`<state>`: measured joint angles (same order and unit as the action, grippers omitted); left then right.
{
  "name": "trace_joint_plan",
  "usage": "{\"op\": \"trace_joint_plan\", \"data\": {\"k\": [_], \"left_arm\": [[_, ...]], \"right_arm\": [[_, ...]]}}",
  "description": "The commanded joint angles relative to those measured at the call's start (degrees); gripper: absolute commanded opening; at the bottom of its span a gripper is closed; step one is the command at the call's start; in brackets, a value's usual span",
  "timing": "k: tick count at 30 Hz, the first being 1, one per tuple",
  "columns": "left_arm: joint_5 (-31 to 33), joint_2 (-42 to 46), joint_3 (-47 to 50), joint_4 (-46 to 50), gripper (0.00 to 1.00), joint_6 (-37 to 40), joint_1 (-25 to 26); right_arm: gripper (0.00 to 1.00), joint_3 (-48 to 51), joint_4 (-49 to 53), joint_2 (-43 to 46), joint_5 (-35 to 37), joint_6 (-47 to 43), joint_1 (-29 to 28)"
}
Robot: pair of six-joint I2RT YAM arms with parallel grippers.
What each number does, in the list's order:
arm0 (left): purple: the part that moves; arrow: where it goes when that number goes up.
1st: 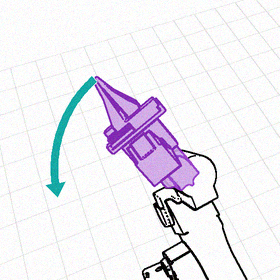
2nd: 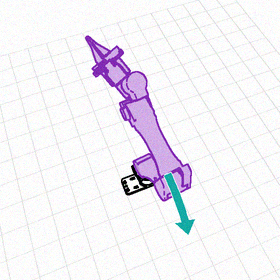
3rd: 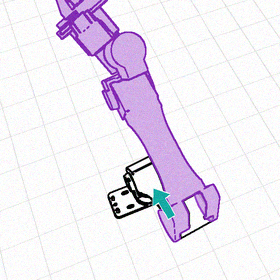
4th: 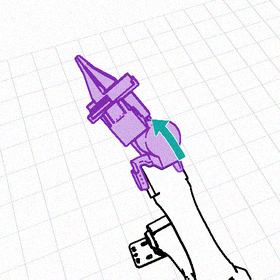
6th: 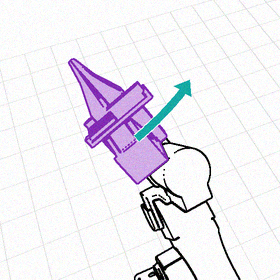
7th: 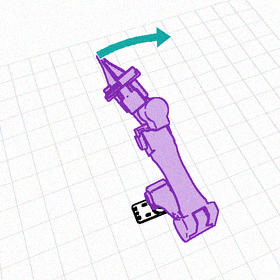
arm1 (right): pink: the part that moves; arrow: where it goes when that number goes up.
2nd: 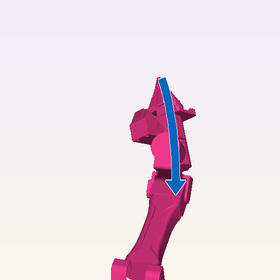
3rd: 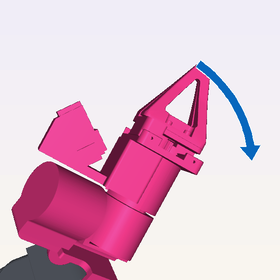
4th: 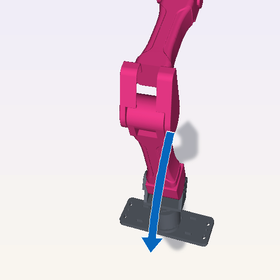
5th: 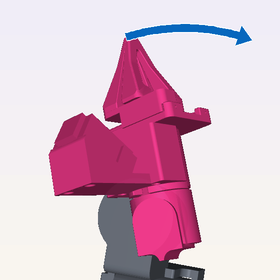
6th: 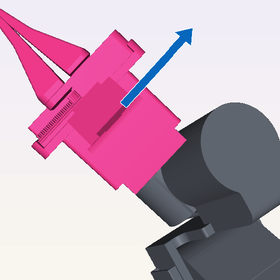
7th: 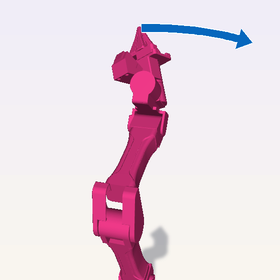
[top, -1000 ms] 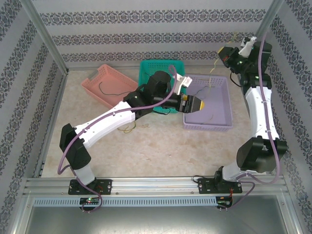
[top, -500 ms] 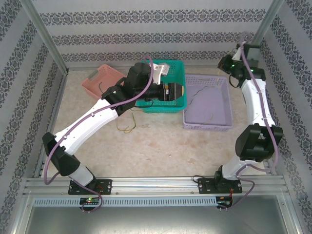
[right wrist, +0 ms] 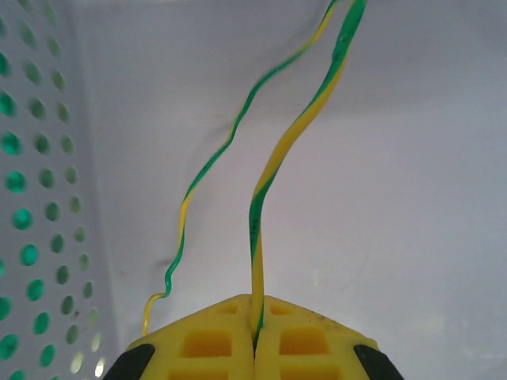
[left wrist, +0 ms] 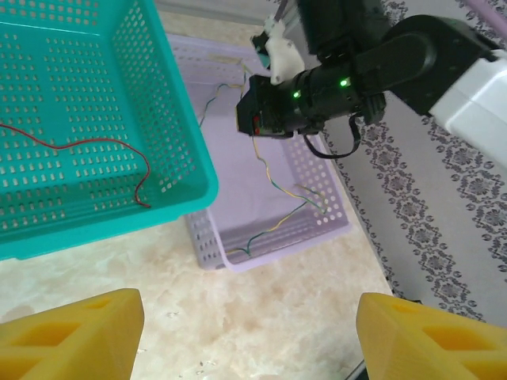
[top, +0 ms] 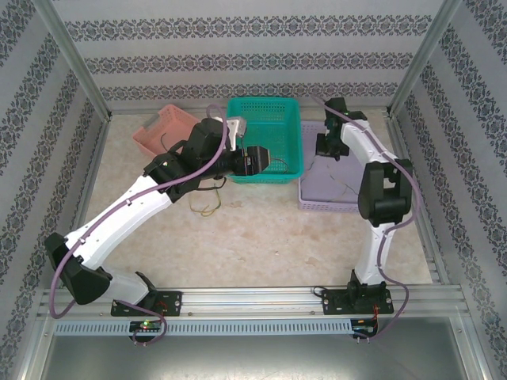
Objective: Untangle the cables
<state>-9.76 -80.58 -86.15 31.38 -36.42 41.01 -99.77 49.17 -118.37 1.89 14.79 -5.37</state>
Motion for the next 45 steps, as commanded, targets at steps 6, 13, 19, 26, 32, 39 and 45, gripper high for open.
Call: {"op": "trace_joint_plan", "data": {"k": [6, 13, 19, 26, 32, 39, 45], "left_arm": [[3.42, 2.71, 1.46, 2.4, 0.71, -1.13, -0.67], [9.22, 4.43, 5.08, 10.57, 0.7, -10.68, -4.14], [1.42, 6.88, 20.58, 12.05, 0.51, -14.55, -14.11], [5.88, 2.64, 32.28, 3.15, 0.48, -8.56, -16.45], [8.93, 0.24, 37.04, 1.86, 0.6, -16.52, -23.18], [9.96, -4.7, 38.13, -9.32, 0.6, -23.06, -26.26], [10.37, -12.19, 32.31, -9.09, 0.54, -13.11, -26.15]], "right_arm": [[0.5, -7.45, 4.92, 0.29, -2.42, 0.33, -1.4], [0.55, -11.24, 6.78, 7.98, -0.5, 2.26, -1.45], [0.51, 6.5, -5.74, 24.8, -3.7, 9.96, -3.94], [0.51, 30.01, -18.33, 39.31, -6.72, 17.1, -18.09], [0.5, 37.7, -20.8, 43.58, -8.55, 19.11, -28.11], [0.49, 37.98, -18.85, 44.86, -7.89, 19.0, -30.58], [0.49, 37.32, -18.01, 45.04, -7.78, 18.68, -30.41]]}}
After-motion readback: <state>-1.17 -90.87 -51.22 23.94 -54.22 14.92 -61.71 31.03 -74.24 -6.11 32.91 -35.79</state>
